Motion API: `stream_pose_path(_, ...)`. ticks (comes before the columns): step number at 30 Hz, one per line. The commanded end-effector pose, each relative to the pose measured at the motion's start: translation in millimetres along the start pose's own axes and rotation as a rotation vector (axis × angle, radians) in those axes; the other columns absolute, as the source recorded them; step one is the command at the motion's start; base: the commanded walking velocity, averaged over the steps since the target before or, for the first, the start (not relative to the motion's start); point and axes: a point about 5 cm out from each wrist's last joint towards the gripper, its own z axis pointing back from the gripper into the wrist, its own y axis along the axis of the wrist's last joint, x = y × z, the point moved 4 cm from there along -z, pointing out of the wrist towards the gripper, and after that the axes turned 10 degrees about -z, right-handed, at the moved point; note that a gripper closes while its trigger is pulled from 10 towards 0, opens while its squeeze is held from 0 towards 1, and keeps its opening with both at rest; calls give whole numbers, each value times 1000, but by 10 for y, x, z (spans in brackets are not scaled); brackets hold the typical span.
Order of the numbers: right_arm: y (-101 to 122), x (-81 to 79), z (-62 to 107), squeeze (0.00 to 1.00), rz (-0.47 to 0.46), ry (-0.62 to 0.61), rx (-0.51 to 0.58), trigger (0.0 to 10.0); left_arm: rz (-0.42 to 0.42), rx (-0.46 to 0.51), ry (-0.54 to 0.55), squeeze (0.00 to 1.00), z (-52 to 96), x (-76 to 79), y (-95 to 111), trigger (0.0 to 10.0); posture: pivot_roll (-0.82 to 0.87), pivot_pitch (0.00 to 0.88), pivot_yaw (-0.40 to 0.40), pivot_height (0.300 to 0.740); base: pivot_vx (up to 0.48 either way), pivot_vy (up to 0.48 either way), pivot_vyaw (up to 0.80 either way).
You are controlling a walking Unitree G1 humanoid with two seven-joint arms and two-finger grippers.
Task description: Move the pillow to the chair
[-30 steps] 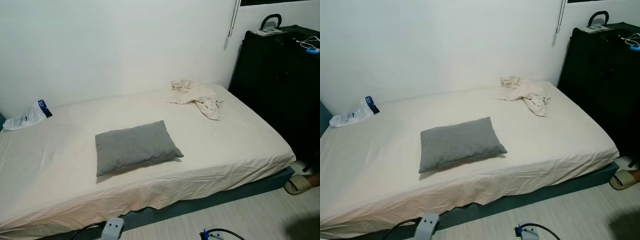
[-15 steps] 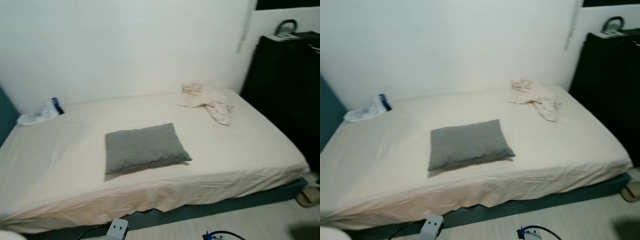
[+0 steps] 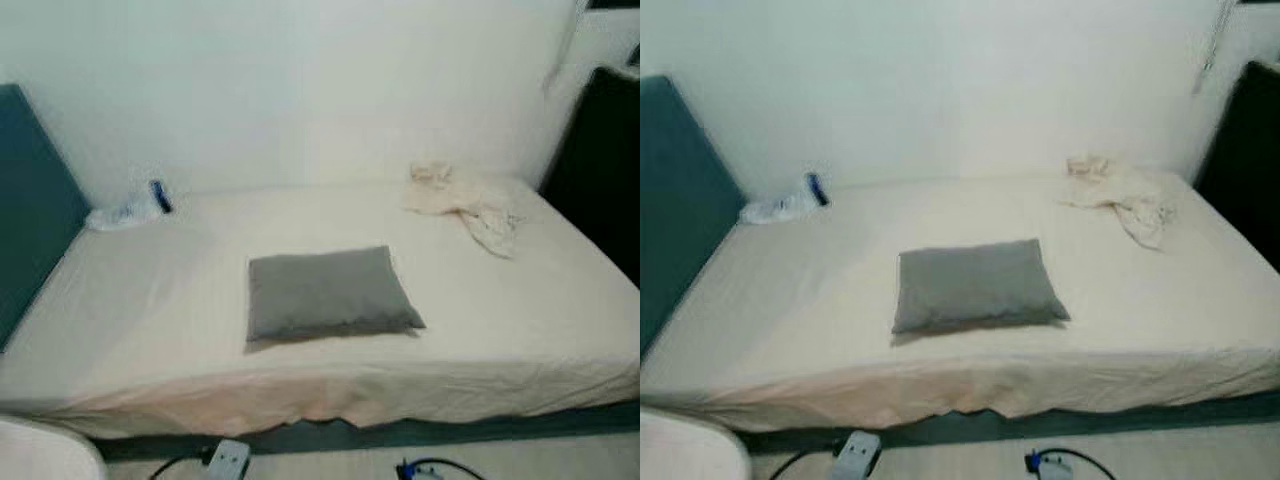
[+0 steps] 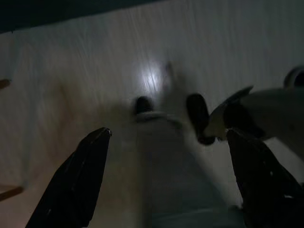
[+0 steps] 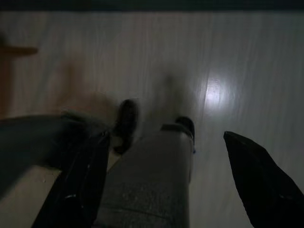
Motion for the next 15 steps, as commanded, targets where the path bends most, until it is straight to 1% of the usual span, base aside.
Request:
stream_pose_path(1, -91, -59, -5, 0, -1, 13, -32, 10000, -10, -11, 8, 0, 17, -40, -40, 10000, -15, 0, 31, 740, 0, 0, 781)
stream_pose_path(9, -110, -58, -3, 0, -1, 13, -37, 10000, -24, -9, 14, 0, 9, -27, -25, 10000, -20, 0, 32, 740, 0, 0, 781)
stream_pose_path(14, -121, -50, 0, 0, -8, 9, -37, 10000, -77, 3, 53, 0, 7, -72, 20, 10000, -31, 0, 41, 740, 0, 0, 784)
stream_pose_path(15, -121, -50, 0, 0, -8, 9, -37, 10000, -77, 3, 53, 0, 7, -72, 20, 10000, -31, 0, 41, 740, 0, 0, 781)
